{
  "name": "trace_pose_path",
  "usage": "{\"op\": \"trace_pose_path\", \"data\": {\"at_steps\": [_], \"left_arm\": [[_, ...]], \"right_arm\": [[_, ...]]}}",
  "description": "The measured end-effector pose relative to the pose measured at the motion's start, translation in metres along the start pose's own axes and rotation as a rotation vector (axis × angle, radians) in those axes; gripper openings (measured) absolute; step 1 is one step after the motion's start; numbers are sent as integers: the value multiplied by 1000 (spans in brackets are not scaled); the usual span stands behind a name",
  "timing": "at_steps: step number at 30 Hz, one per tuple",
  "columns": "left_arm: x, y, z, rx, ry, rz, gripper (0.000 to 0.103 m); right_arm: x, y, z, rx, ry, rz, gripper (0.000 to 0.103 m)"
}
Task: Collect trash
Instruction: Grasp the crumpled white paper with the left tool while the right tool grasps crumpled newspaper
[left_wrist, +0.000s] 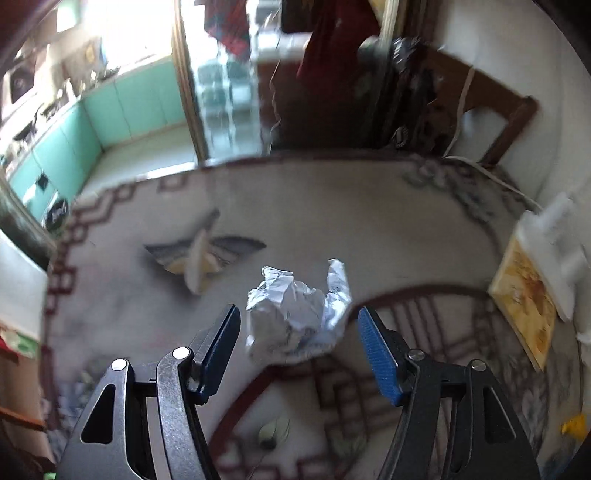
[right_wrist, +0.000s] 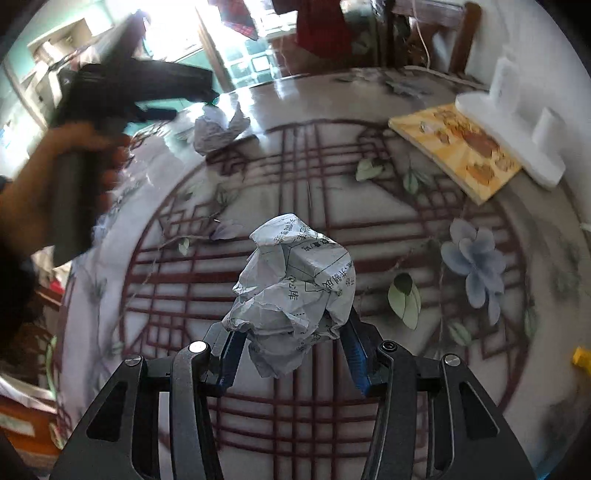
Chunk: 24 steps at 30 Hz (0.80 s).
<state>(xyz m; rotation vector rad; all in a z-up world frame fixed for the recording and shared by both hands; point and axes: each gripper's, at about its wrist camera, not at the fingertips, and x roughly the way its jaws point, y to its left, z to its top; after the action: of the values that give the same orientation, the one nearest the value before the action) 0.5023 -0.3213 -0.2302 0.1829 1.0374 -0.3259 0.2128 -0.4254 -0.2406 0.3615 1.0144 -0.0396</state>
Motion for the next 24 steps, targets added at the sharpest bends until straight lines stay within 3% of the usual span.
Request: {"op": "trace_pose_path", "data": {"at_steps": [2, 3, 7, 11, 15, 20, 24], "left_arm": [[19, 1, 1, -11, 32, -7, 65], [29, 4, -1, -24, 52, -11, 52], [20, 10, -8, -30, 28, -30, 45], [-28, 16, -25, 47, -48, 6, 45], [-94, 33, -63, 45, -84, 19, 45], [-173, 53, -140, 56, -103, 46, 45], [-228, 77, -205, -34, -113, 47, 46]], "right_arm": [[-1, -1, 0, 1, -11, 0, 47], [0, 1, 1, -5, -14, -4, 47], [5, 6, 2, -60, -15, -56, 48], [1, 6, 2, -54, -14, -56, 48], [-9, 17, -1, -71, -21, -71, 48], [-32, 40, -16, -101, -23, -52, 49], [-49, 66, -34, -145, -18, -23, 49]]}}
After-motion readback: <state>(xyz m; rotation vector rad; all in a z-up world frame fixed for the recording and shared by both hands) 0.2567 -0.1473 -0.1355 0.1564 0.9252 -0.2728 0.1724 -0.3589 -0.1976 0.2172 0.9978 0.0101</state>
